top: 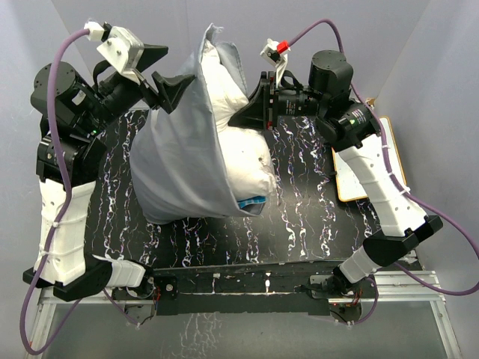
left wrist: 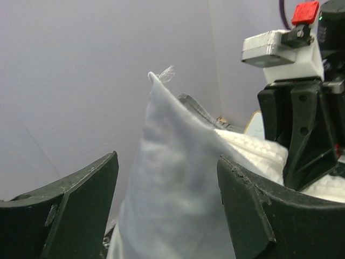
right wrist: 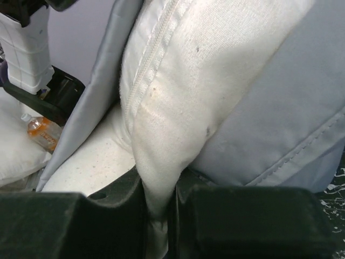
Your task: Remove the pillowcase from the pillow
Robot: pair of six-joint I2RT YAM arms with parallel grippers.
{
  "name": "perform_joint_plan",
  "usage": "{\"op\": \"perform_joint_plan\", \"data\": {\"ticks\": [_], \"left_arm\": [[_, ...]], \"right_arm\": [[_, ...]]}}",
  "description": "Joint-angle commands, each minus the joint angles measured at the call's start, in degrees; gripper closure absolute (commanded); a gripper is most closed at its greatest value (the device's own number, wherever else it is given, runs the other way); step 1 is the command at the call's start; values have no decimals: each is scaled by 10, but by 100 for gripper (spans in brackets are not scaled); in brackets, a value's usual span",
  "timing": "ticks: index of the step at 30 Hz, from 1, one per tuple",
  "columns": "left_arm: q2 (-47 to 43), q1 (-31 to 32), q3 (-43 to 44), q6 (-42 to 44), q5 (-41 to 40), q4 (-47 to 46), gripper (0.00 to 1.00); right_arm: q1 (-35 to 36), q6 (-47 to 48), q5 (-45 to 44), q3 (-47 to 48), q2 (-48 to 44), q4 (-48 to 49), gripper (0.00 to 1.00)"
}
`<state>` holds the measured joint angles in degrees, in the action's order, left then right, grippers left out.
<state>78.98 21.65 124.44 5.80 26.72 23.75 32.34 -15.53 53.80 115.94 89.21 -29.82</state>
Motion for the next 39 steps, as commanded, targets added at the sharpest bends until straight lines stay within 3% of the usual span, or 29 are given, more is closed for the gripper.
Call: {"op": "perform_joint_plan", "data": {"ticks": [1,4,8,10,13,17,23,27,32,35,39], "left_arm": [[22,-1,-20,-83,38,-17,27],[6,0,-70,-55,4,-38,38],[-22,-1,-121,26,-138,-75,71],[-48,-1,-166,52,-194,-118,80],[-79,-1,-209,71,-206,-164,79],[-90,-1,-206,54,-184,-146,74],[-99,-1,-189,20,-120,-129,56],[-106,-1,-224,39,-139,-139,65],[-99,-1,-265,99,-268,-196,81],[-85,-14,-273,113,-355,-252,78],[-65,-70,-257,53,-340,-243,73]], "right_arm": [[22,-28,20,39,4,110,92],[27,-15,12,34,1,99,92],[27,-6,8,21,-10,99,92],[27,-8,12,24,-7,101,92],[27,-14,21,25,-1,108,92],[27,-13,20,20,-1,109,92],[27,-10,15,15,-8,108,92],[27,-16,25,21,-4,111,92],[27,-19,41,4,-19,124,92],[27,-21,46,-9,-30,134,92],[27,-34,56,-23,-38,154,92]]}}
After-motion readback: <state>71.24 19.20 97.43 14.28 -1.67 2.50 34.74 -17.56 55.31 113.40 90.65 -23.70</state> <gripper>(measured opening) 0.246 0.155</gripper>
